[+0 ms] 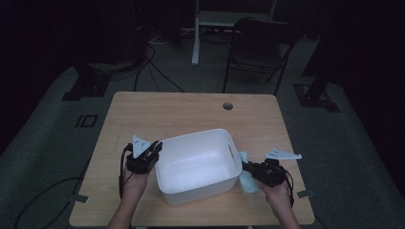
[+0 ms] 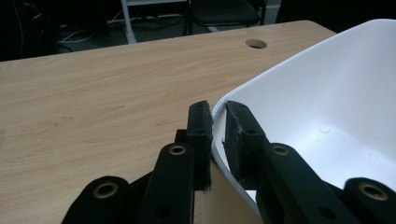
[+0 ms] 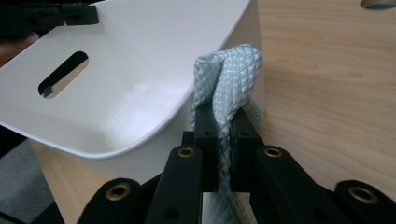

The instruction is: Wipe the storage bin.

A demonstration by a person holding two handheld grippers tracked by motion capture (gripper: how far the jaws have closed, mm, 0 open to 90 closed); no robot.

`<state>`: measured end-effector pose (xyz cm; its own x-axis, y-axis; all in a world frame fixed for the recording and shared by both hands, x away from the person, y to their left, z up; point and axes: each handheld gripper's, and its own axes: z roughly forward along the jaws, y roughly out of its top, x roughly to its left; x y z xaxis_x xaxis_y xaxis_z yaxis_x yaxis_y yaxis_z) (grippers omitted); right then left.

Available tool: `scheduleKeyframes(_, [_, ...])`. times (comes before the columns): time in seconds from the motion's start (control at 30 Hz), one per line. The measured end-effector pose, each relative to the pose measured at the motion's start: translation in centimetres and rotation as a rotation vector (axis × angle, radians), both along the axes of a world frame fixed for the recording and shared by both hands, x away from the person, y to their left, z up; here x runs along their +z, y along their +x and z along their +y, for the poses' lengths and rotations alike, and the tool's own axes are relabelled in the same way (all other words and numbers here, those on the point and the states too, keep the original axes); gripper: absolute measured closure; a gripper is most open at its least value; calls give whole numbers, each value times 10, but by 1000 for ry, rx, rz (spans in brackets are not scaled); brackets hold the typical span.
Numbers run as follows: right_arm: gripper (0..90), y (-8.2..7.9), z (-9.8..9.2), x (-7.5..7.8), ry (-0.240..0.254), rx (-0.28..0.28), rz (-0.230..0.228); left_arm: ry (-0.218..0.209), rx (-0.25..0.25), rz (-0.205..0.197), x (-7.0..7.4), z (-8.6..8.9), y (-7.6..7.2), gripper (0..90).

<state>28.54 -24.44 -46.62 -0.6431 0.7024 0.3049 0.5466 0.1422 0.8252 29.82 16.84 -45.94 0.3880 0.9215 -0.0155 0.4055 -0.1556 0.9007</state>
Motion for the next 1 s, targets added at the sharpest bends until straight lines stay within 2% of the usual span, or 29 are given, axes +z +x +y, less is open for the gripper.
scheduleKeyframes(0.07, [848,2,-2,1,8,5,5,0,-1,0,0,0,0,802])
scheduleKeyframes(0.17, [849,2,-4,11,28,4,-30,-1,-2,0,0,0,0,802])
scheduleKeyframes(0.27, [849,5,-2,15,8,18,-45,4,5,-1,0,-1,0,803])
scheduleKeyframes(0.4, [850,12,0,7,3,23,-17,5,7,-1,0,-1,0,803])
scheduleKeyframes(0.5, [850,15,3,1,-22,25,2,5,6,0,0,-1,0,802])
scheduleKeyframes(0.57, [849,18,2,1,-13,30,13,4,6,1,0,-1,0,802])
scheduleKeyframes(0.73, [850,22,1,7,19,31,-6,3,9,1,0,-1,0,803])
scheduleKeyframes(0.9, [850,30,4,-5,15,26,26,4,12,1,0,-2,0,803])
scheduleKeyframes(1.0, [850,34,5,-5,1,33,37,5,6,1,0,-1,0,803])
